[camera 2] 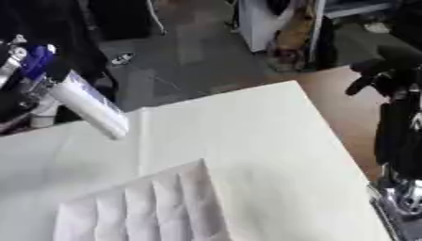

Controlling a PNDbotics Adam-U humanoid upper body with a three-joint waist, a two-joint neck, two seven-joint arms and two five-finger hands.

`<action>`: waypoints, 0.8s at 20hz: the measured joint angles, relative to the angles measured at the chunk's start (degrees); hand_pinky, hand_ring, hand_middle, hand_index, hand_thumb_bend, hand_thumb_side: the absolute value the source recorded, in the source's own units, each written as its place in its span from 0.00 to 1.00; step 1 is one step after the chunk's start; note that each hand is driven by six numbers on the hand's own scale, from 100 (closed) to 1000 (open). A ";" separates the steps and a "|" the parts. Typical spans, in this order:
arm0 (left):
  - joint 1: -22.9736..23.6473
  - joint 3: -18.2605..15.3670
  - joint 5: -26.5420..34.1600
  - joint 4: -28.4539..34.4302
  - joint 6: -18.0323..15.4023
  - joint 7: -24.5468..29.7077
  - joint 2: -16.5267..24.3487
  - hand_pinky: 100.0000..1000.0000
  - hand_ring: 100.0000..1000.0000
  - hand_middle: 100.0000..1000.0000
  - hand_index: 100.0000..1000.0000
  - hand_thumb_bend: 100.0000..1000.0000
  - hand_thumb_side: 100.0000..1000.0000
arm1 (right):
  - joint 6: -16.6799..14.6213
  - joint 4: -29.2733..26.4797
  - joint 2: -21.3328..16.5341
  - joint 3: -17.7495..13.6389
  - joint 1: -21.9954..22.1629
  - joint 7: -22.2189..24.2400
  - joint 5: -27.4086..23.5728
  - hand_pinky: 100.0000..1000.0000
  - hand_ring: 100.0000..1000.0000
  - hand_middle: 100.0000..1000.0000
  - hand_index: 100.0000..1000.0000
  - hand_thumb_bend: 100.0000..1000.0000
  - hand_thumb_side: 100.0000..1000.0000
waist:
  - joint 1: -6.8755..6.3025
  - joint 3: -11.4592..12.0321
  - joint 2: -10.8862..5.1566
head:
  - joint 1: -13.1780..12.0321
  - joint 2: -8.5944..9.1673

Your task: Pick up objects on the table and place them in the box.

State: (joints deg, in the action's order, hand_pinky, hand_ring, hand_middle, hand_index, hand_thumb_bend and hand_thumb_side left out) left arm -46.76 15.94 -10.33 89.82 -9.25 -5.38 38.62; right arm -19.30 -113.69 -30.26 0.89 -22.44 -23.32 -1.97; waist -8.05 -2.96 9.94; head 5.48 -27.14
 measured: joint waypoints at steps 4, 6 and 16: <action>1.08 0.72 3.76 3.33 1.79 1.41 1.36 0.00 0.00 0.00 0.35 0.00 0.97 | -0.04 0.00 -0.07 -0.01 0.45 -0.06 0.14 0.31 0.52 0.41 0.66 0.00 0.94 | 0.01 0.60 -0.64 | 0.00 -0.86; 1.60 1.07 5.42 4.78 2.58 2.18 1.93 0.00 0.00 0.00 0.35 0.00 0.98 | -0.03 0.00 -0.36 -0.01 0.70 -0.06 0.14 0.31 0.52 0.41 0.66 0.00 0.94 | 0.01 0.78 -0.93 | 0.00 -1.24; 4.06 2.80 11.32 12.38 5.88 5.63 4.66 0.00 0.00 0.00 0.35 0.00 0.98 | -0.03 0.00 -0.71 0.00 0.89 -0.06 0.12 0.32 0.52 0.41 0.66 0.00 0.94 | 0.00 1.02 -1.68 | 0.02 -1.46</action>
State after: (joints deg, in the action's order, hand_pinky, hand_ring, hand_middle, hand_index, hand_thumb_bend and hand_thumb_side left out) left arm -42.70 18.74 0.99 102.20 -3.37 0.25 43.28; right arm -19.34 -113.69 -30.97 0.88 -21.55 -23.38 -1.85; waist -8.05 -1.95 8.26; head 5.50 -28.60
